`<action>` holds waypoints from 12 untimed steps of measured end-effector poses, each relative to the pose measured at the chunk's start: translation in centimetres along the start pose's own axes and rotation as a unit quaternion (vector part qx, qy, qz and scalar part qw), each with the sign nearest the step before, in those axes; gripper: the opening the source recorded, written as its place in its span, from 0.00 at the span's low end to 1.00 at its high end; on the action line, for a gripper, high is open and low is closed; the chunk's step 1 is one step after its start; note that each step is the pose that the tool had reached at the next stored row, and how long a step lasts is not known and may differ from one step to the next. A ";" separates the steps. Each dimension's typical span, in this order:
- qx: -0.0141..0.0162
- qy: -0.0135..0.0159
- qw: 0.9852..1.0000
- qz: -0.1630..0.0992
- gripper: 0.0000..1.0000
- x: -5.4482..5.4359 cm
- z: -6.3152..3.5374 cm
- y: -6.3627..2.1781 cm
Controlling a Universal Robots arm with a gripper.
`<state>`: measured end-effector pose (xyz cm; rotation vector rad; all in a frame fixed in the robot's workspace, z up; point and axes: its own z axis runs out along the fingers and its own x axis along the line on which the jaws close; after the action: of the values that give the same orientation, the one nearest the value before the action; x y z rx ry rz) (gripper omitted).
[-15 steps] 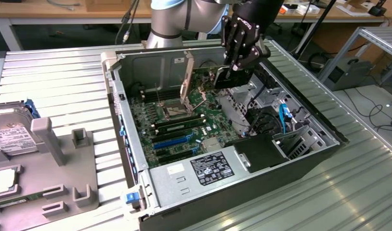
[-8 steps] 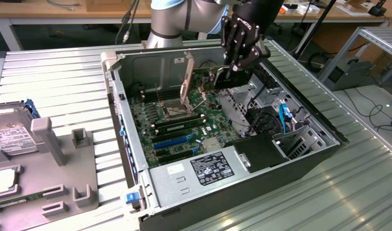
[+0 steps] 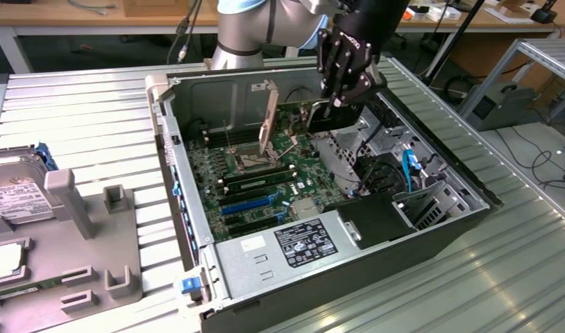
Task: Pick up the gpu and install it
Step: 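Insert the gpu into the slot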
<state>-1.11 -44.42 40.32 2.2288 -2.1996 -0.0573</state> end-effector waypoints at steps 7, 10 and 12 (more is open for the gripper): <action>0.000 0.000 1.000 0.000 0.27 0.0 0.49 -0.01; 0.000 0.000 1.000 0.000 0.27 0.0 0.68 -0.02; 0.000 0.000 1.000 0.000 0.27 0.0 0.88 -0.03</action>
<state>-1.11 -44.42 39.44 2.2292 -2.2000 -0.0582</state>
